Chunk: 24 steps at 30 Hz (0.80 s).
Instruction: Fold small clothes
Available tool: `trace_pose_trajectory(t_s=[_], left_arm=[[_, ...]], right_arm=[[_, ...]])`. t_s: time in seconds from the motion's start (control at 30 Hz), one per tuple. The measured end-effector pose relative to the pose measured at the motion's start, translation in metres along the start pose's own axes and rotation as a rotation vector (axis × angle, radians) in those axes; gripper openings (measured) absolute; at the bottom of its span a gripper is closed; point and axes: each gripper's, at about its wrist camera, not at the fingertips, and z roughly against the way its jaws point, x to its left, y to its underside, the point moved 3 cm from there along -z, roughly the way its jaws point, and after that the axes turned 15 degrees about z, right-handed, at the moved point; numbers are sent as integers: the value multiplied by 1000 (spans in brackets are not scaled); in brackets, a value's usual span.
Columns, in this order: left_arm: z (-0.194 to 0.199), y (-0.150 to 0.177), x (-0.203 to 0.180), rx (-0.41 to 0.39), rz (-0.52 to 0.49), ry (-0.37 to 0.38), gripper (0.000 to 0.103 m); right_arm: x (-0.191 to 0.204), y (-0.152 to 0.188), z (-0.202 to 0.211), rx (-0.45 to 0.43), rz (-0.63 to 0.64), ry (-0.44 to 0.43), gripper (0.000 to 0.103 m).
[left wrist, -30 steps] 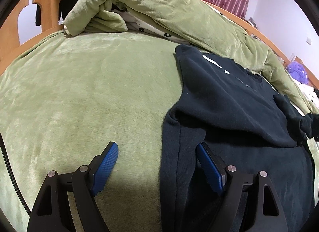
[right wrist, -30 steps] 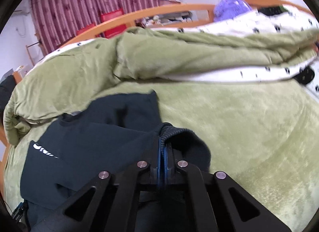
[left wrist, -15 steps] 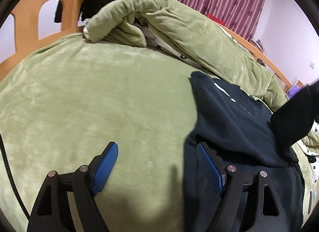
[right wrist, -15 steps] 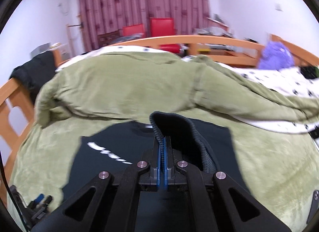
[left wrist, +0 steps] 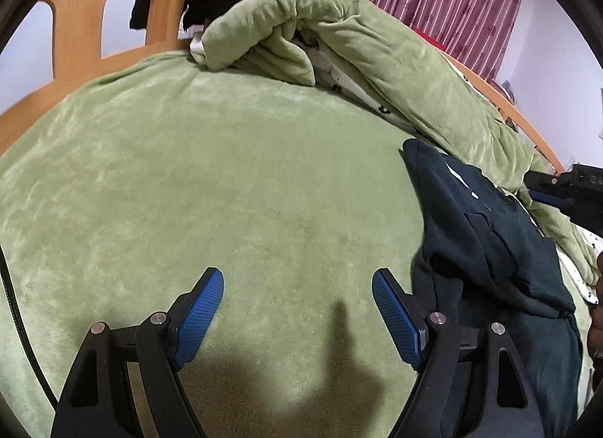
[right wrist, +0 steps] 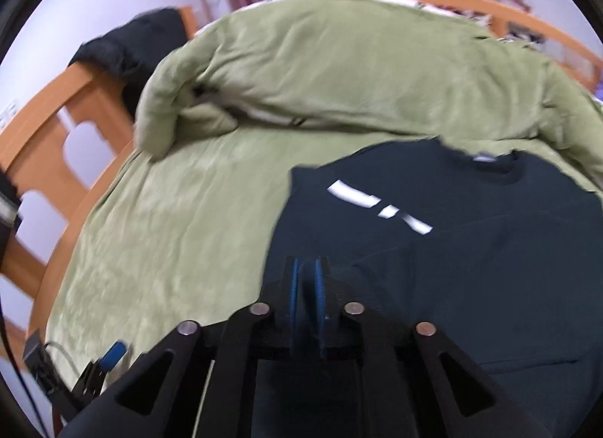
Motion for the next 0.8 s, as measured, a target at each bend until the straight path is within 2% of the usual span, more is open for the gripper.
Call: trace_pose_trajectory(t_s=[0.03,0.1,0.17,0.27,0.4,0.57,0.63,0.8], left_arm=[[0,0,-1,2,-1,3,80],[1,0,-6,-4,-12,5,80],[1,2,-14,-5,-33,5,80],[3,8,-30,0,-73,7,80],[10,14,-58,6,-110,31,80],[18,28,-101,21,-167,66,80],[18,38,-123,32,-206,77,80],[17,60,-170,49,-279,89,79]], right_arm=[[0,2,5,-18,21,11,41],[-8,9,25,-86,56,71,52],[-24,21,44,-117,74,124,52],[-59,41,66,-119,73,180,52],[-122,89,97,-114,14,273,52],[-206,149,113,-45,-99,399,52],[-235,164,112,3,-142,411,51],[-283,197,123,5,-238,396,51]])
